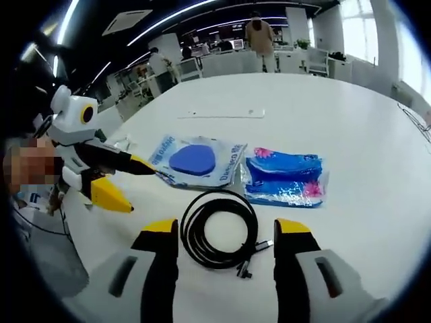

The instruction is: Arrange the tabletop items into an orderly group along one side of the table until the central work area is clear of visible clutter.

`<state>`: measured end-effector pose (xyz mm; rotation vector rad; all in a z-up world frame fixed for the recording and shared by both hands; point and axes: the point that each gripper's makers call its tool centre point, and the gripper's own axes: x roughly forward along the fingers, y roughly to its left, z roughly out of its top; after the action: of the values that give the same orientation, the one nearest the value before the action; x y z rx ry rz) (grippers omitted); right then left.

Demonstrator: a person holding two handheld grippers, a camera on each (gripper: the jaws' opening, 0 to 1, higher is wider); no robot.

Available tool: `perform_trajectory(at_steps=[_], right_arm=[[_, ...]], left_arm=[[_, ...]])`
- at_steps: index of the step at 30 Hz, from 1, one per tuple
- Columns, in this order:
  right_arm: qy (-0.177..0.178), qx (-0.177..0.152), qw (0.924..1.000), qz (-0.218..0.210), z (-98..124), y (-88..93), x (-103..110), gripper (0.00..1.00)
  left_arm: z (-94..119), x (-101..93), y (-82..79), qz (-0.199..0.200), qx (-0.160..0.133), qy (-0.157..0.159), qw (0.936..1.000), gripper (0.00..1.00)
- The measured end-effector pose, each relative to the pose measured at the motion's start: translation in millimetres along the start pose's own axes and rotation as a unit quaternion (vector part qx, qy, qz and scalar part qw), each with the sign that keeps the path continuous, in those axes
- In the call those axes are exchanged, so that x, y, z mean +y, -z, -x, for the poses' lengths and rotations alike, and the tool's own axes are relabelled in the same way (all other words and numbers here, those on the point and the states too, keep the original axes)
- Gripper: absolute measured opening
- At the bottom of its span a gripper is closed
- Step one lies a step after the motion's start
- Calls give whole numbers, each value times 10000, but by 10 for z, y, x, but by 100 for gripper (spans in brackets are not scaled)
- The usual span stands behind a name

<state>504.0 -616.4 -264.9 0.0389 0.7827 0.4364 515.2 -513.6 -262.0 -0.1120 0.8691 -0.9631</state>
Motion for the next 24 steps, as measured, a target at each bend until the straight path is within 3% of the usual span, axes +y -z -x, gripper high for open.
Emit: perform_trajectory(at_steps=[15,24], right_arm=[[-168,-166,9995,224,111,-186,244,62],[-283,-281,9986,351,139,-310,460,63]], left_arm=[[410,15,-9,11,-270,-22,9996,76],[764,98,-20,37,-520,-164,9985,77]])
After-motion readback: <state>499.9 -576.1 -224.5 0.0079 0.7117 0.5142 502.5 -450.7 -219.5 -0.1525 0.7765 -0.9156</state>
